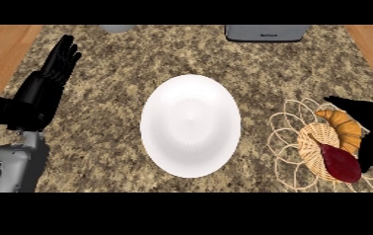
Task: Pick the croissant from the placemat and place it in the plate
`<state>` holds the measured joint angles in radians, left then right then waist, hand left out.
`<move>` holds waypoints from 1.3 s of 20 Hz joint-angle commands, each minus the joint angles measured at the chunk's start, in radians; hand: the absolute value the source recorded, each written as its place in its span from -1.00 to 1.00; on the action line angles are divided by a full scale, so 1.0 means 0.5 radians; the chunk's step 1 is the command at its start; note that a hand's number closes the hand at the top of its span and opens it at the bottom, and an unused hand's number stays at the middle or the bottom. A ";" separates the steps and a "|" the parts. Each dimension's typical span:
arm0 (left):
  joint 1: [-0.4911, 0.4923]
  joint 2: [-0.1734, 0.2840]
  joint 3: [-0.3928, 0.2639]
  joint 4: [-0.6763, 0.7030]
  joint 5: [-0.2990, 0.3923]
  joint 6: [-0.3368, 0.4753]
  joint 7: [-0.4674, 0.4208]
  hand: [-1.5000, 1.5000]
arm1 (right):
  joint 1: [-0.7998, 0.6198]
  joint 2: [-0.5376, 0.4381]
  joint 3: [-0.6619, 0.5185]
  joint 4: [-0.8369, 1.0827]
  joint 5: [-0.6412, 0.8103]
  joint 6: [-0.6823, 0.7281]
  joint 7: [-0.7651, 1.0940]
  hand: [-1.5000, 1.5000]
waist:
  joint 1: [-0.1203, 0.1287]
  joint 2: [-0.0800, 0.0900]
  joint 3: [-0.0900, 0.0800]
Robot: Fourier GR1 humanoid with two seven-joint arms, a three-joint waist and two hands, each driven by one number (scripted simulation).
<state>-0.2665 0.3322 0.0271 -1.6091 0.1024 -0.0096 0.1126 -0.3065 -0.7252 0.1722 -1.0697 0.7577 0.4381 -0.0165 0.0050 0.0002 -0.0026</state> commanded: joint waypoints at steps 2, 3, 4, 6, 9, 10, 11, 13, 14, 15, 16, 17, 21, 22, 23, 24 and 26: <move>0.076 0.030 0.097 -0.055 -0.001 -0.083 -0.044 0.00 | 0.007 0.121 -0.010 0.040 0.140 -0.006 0.059 -1.00 | -0.004 -0.001 0.005; 0.006 -0.033 0.060 0.022 -0.014 -0.050 -0.020 0.00 | -0.006 0.125 -0.013 0.277 0.205 -0.141 -0.069 -1.00 | -0.002 0.002 0.006; -0.045 0.009 0.069 -0.103 0.004 -0.061 0.156 0.00 | -0.094 0.122 -0.044 0.337 0.227 -0.139 -0.092 -1.00 | 0.003 0.001 0.006; 0.009 0.003 0.106 -0.028 0.010 -0.113 0.027 0.00 | -0.144 0.140 -0.021 0.388 0.331 -0.172 -0.063 -1.00 | 0.003 0.002 0.006; -0.055 -0.045 0.076 0.042 -0.035 -0.051 -0.016 0.00 | -0.054 0.178 -0.098 0.270 0.194 -0.361 -0.287 1.00 | -0.010 0.003 0.007; -0.021 -0.071 0.047 0.037 -0.057 -0.029 -0.002 0.00 | 0.022 0.180 -0.116 0.263 0.229 -0.577 -0.343 1.00 | -0.016 0.003 0.008; -0.011 -0.048 0.042 0.011 -0.094 -0.026 -0.005 0.00 | 0.014 0.264 -0.096 0.293 0.293 -0.705 -0.278 1.00 | -0.004 0.004 0.008; -0.117 -0.029 0.083 -0.032 -0.007 -0.058 0.164 0.00 | -0.075 0.191 -0.127 0.241 0.310 -0.643 -0.292 1.00 | -0.007 -0.002 0.006; 0.005 -0.042 0.084 0.027 -0.058 -0.062 -0.011 0.00 | -0.032 0.189 -0.178 0.341 0.313 -0.813 -0.386 1.00 | -0.003 0.002 0.007; 0.017 -0.062 0.059 -0.092 -0.049 -0.039 0.107 0.00 | 0.153 0.246 -0.173 0.040 0.300 -0.725 -0.076 1.00 | -0.030 -0.011 0.004; 0.059 -0.032 0.095 0.011 -0.059 -0.069 -0.034 0.00 | 0.241 0.276 -0.237 0.072 0.286 -0.837 0.014 1.00 | -0.055 -0.012 0.003; 0.015 0.002 0.133 -0.017 -0.032 -0.057 0.059 0.00 | 0.371 0.304 -0.264 0.010 0.274 -0.874 0.123 1.00 | -0.110 -0.029 0.002; 0.123 0.022 0.184 -0.068 -0.069 0.003 0.046 0.00 | 0.720 0.332 -0.452 -0.130 0.217 -1.041 0.385 1.00 | -0.226 -0.063 -0.004; 0.201 0.008 0.201 -0.044 -0.042 -0.024 -0.019 0.00 | 0.825 0.290 -0.462 -0.300 0.234 -1.093 0.389 1.00 | -0.219 -0.060 -0.008; 0.166 0.040 0.218 -0.060 -0.044 -0.026 0.011 0.00 | 0.943 0.303 -0.459 -0.416 0.253 -1.148 0.410 1.00 | -0.223 -0.058 -0.007; 0.191 0.039 0.216 -0.040 0.016 -0.097 -0.006 0.00 | 0.970 0.373 -0.437 -0.593 0.298 -1.204 0.544 1.00 | -0.182 -0.046 -0.008; 0.096 0.033 0.208 -0.091 -0.023 -0.028 0.072 0.00 | 1.215 0.385 -0.464 -0.866 0.265 -1.296 0.489 1.00 | -0.197 -0.045 -0.004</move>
<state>-0.2025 0.3420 0.1218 -1.6323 0.0861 -0.0297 0.1229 0.1138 -0.5698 -0.0508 -1.3116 0.8832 -0.1241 0.1843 -0.0866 -0.0288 -0.0163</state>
